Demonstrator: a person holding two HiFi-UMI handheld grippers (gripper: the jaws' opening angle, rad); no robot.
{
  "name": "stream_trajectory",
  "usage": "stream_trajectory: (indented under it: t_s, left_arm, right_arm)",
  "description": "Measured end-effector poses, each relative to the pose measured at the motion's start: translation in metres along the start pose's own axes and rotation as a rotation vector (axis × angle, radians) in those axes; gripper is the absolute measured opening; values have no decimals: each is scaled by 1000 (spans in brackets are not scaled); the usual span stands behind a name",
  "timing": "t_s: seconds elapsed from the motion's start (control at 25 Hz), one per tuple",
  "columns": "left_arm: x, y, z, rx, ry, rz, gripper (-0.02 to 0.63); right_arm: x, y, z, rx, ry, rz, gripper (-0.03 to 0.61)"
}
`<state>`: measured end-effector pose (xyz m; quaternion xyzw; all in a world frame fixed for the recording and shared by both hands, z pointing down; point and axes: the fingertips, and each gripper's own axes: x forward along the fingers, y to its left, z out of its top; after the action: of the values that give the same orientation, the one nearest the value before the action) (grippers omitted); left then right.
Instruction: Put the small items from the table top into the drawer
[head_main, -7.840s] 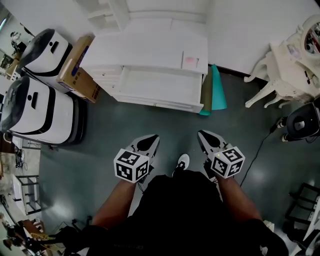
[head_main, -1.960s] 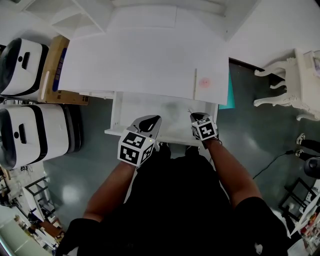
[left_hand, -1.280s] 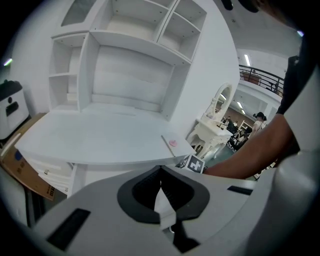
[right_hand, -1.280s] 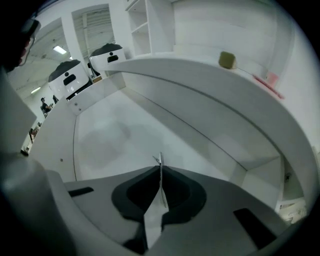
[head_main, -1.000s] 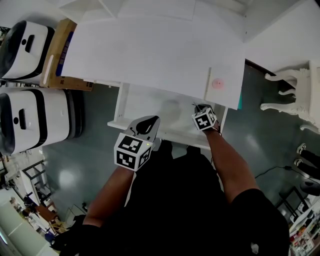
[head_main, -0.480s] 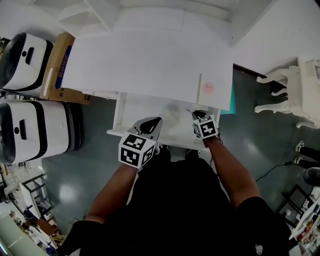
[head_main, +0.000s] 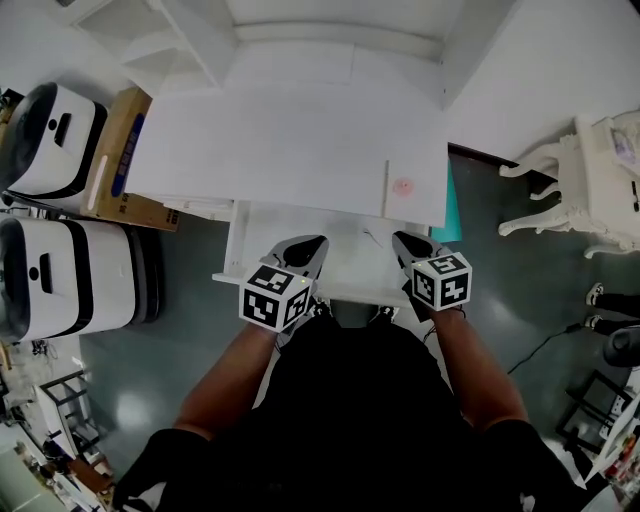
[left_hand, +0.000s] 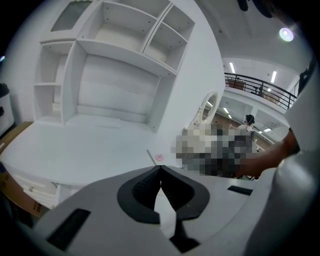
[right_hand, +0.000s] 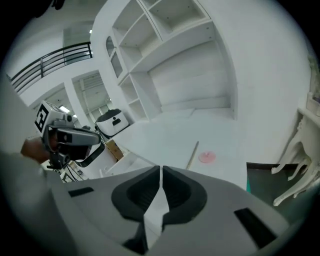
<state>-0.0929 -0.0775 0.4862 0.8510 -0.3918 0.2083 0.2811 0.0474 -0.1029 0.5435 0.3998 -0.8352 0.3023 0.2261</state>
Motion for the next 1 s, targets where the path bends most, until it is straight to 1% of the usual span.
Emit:
stream_trajectory:
  t_s: [0.12, 0.24, 0.44, 0.76, 1.0]
  left_arm:
    - [1, -9, 7, 22, -9, -19, 11]
    - [3, -16, 13, 37, -17, -33, 11]
    - [1, -24, 20, 52, -27, -54, 11]
    - [8, -34, 20, 80, -12, -65, 11]
    - [11, -41, 21, 95, -12, -68, 11]
  right_arm:
    - [-26, 7, 18, 12, -72, 16, 34]
    - [-45, 10, 28, 31, -129, 22, 34]
    - [-68, 10, 34, 38, -189, -7, 33]
    - [-76, -3, 21, 39, -190, -53, 34]
    - [-79, -5, 20, 44, -193, -52, 34]
